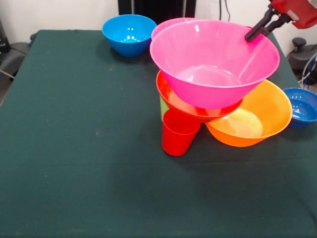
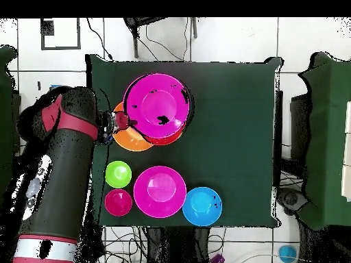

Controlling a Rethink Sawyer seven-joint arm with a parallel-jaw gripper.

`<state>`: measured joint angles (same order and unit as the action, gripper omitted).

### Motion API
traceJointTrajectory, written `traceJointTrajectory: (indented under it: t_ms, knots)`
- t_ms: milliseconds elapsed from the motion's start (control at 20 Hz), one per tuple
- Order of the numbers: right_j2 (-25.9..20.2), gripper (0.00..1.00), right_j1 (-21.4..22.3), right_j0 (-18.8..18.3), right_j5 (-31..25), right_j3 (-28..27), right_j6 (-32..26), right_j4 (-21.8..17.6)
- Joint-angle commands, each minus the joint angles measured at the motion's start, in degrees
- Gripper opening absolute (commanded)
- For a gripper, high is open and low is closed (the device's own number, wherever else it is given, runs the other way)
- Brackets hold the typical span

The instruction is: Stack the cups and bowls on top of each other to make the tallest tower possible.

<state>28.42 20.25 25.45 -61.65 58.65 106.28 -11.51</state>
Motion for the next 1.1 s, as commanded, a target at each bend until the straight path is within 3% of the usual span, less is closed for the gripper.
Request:
traceJointTrajectory:
  t_ms: [50,600,1100]
  knots:
    - [-1.7,0.00,-0.2,1.1,-4.4,4.6,11.7,0.7]
    - [-0.3,0.00,0.6,2.3,-5.0,5.6,11.2,1.0]
    - [-1.4,0.00,0.2,1.1,-4.9,7.4,10.3,2.7]
